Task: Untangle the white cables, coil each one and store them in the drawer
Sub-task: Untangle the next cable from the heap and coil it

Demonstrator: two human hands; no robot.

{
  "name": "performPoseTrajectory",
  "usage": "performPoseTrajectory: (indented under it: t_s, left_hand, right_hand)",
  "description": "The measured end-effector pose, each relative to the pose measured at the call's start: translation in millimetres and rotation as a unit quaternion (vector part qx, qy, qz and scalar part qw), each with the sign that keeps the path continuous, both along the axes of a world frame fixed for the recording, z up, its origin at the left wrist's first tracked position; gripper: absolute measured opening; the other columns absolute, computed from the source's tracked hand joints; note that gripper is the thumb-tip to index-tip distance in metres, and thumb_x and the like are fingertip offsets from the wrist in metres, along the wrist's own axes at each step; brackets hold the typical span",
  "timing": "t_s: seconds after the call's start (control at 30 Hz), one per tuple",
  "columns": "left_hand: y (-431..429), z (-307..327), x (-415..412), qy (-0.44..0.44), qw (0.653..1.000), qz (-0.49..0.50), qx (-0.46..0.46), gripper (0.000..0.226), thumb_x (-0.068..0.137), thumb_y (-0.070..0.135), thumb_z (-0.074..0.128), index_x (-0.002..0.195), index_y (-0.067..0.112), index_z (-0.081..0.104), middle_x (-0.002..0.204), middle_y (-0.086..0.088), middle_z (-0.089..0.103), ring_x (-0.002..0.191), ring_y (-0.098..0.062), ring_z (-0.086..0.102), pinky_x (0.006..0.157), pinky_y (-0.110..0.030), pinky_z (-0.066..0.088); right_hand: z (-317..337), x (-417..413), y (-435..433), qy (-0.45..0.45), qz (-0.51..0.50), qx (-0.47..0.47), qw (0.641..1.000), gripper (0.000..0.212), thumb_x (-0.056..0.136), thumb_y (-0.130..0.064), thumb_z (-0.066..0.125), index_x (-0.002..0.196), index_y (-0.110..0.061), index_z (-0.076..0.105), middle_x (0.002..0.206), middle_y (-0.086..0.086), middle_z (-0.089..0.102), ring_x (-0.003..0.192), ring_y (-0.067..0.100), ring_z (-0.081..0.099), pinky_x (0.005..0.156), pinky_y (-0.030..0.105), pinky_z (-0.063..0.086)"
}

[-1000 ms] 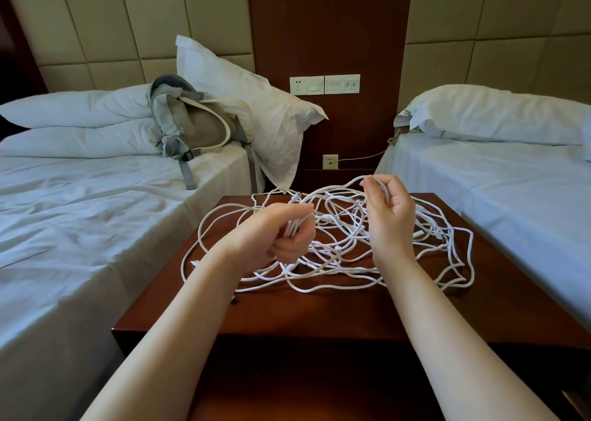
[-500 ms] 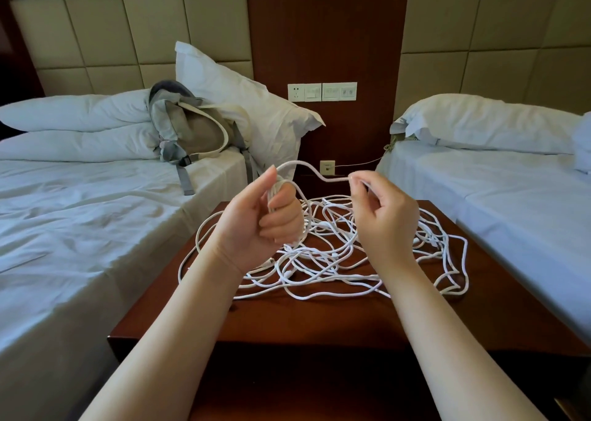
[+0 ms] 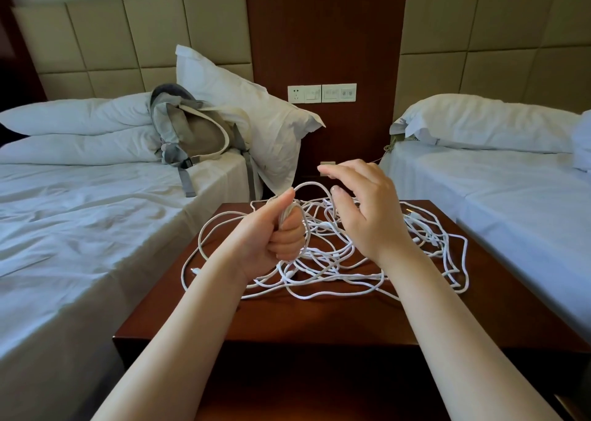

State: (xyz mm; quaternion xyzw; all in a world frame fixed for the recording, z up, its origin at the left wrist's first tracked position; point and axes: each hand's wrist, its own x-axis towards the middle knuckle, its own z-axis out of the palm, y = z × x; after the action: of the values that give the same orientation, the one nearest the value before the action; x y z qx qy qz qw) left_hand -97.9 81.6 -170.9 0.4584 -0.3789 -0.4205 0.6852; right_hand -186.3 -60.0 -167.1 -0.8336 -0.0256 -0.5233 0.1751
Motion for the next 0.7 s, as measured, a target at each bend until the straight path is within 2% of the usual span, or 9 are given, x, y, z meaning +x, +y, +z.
performPoseTrajectory:
  t_s: [0.13,0.23,0.33,0.4,0.47,0.53,0.6,0.7]
  left_hand:
    - [-0.6,-3.9,-1.4,-0.032,0.999,-0.014,0.036,0.049,0.086,0.044,0.035,0.046,0.017,0.038,0.036,0.008,0.026,0.032,-0.004,0.021,0.034,-0.016,0.019]
    - [-1.9,-6.5,-2.4,-0.043,0.997,-0.038,0.047,0.050,0.089,0.047,0.036,0.047,0.020,0.039,0.037,0.010,0.027,0.033,-0.002,0.021,0.035,-0.016,0.017]
    - [-1.0,-6.2,0.2,-0.017,0.996,-0.083,0.035,0.047,0.088,0.046,0.043,0.049,0.019,0.042,0.039,0.009,0.026,0.036,-0.005,0.015,0.035,-0.016,0.020]
    - [2.4,-4.2,3.2,0.003,0.988,-0.154,0.010,0.040,0.086,0.042,0.053,0.056,0.017,0.044,0.043,0.008,0.024,0.040,-0.008,0.017,0.038,-0.016,0.024]
    - [5.6,-2.6,6.4,0.030,0.975,-0.220,-0.009,0.029,0.084,0.032,0.052,0.062,0.015,0.046,0.049,0.005,0.025,0.042,-0.008,0.022,0.041,-0.017,0.030]
    - [7.1,-3.9,8.3,0.050,0.965,-0.257,-0.012,0.022,0.084,0.025,0.046,0.067,0.013,0.049,0.052,0.004,0.027,0.044,-0.009,0.025,0.044,-0.017,0.032]
    - [6.3,-7.0,9.5,0.062,0.959,-0.275,-0.006,0.021,0.086,0.023,0.043,0.070,0.011,0.050,0.053,0.004,0.028,0.045,-0.009,0.025,0.045,-0.018,0.032]
    - [3.3,-10.9,9.0,0.049,0.959,-0.279,0.007,0.021,0.086,0.025,0.045,0.070,0.013,0.050,0.053,0.005,0.027,0.045,-0.009,0.025,0.044,-0.017,0.030]
  right_hand:
    - [0.1,-0.8,0.5,0.005,0.033,0.005,0.999,0.036,0.094,-0.032,0.043,0.111,-0.013,0.067,0.102,-0.002,0.066,0.093,0.007,0.057,0.079,0.024,0.049]
    - [-6.1,2.6,1.3,0.042,0.083,0.011,0.996,0.022,0.093,-0.020,0.052,0.102,-0.011,0.069,0.090,-0.003,0.063,0.077,0.002,0.056,0.066,0.014,0.044]
    - [-10.1,3.3,0.8,0.081,0.115,0.037,0.989,0.017,0.092,-0.011,0.053,0.096,-0.008,0.069,0.084,0.001,0.064,0.075,0.005,0.057,0.064,0.018,0.045]
    - [-12.0,2.3,2.4,0.130,0.129,0.073,0.980,0.017,0.093,-0.010,0.054,0.096,-0.010,0.070,0.085,-0.002,0.065,0.075,0.002,0.057,0.065,0.017,0.044]
    - [-14.0,2.0,4.9,0.168,0.140,0.107,0.970,0.018,0.094,-0.012,0.054,0.098,-0.014,0.072,0.087,-0.002,0.069,0.080,0.009,0.062,0.073,0.030,0.051]
    - [-13.5,0.3,5.6,0.184,0.139,0.121,0.966,0.019,0.094,-0.012,0.055,0.098,-0.017,0.073,0.088,-0.001,0.070,0.081,0.021,0.064,0.077,0.043,0.051]
    - [-10.3,-2.5,4.4,0.192,0.133,0.109,0.966,0.021,0.093,-0.010,0.054,0.098,-0.017,0.074,0.084,-0.004,0.067,0.077,0.017,0.061,0.076,0.042,0.050]
    - [-4.1,-7.2,5.2,0.205,0.174,0.135,0.954,0.029,0.091,-0.019,0.047,0.106,-0.021,0.071,0.087,-0.005,0.063,0.087,0.008,0.058,0.079,0.026,0.047]
